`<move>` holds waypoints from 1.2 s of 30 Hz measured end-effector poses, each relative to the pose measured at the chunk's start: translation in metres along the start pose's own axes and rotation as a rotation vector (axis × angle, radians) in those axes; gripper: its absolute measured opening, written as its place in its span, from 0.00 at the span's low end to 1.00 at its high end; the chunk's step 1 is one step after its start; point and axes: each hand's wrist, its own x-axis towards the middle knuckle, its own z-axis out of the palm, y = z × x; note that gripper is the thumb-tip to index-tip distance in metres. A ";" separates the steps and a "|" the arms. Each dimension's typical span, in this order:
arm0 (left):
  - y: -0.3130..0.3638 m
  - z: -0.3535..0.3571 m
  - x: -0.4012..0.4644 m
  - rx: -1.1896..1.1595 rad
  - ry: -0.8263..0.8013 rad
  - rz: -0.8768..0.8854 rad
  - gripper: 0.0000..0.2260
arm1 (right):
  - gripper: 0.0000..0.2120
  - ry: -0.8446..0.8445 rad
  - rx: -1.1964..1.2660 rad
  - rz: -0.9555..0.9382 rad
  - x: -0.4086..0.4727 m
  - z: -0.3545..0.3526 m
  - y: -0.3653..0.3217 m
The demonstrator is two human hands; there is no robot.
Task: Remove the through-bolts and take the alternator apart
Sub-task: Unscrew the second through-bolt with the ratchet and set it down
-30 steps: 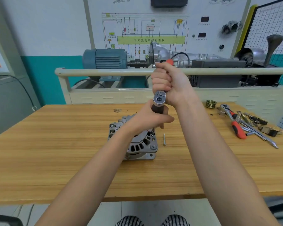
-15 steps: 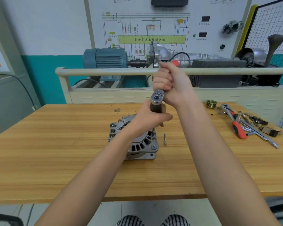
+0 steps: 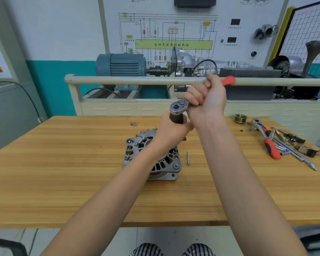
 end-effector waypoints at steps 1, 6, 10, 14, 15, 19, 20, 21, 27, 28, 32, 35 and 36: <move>0.001 -0.004 -0.001 0.038 -0.065 0.011 0.14 | 0.20 -0.056 -0.046 0.142 0.005 0.002 -0.004; 0.005 -0.016 -0.001 0.115 -0.392 0.027 0.17 | 0.21 -0.265 -0.202 0.623 0.019 0.008 -0.006; -0.002 -0.005 0.000 0.076 -0.199 0.038 0.14 | 0.22 -0.144 -0.049 0.400 0.013 0.006 -0.004; -0.004 0.005 0.004 -0.097 0.074 0.003 0.12 | 0.20 0.055 0.070 -0.100 0.000 0.000 0.006; -0.004 0.006 0.004 -0.124 0.104 -0.013 0.14 | 0.19 0.066 0.083 -0.154 -0.003 0.000 0.008; -0.003 -0.005 0.002 -0.058 -0.050 -0.007 0.16 | 0.20 -0.011 -0.037 0.058 0.003 0.004 0.001; -0.002 -0.010 0.001 -0.018 -0.141 0.004 0.16 | 0.20 -0.059 -0.080 0.191 0.007 0.007 -0.002; -0.001 -0.014 0.001 0.022 -0.232 0.013 0.16 | 0.21 -0.112 -0.125 0.326 0.011 0.010 -0.004; -0.003 -0.010 -0.001 0.053 -0.225 0.001 0.17 | 0.23 -0.166 -0.152 0.509 0.014 0.014 -0.002; -0.003 -0.007 -0.001 0.055 -0.170 0.002 0.16 | 0.22 -0.118 -0.109 0.410 0.012 0.012 -0.001; 0.000 0.004 0.003 -0.066 0.063 -0.024 0.11 | 0.20 0.093 0.044 -0.122 -0.002 0.005 0.006; -0.001 0.005 0.002 -0.097 0.094 -0.018 0.12 | 0.20 0.075 0.034 -0.158 -0.006 0.004 0.007; -0.001 0.003 0.001 -0.072 0.071 -0.012 0.13 | 0.21 0.047 0.019 -0.076 -0.003 0.005 0.005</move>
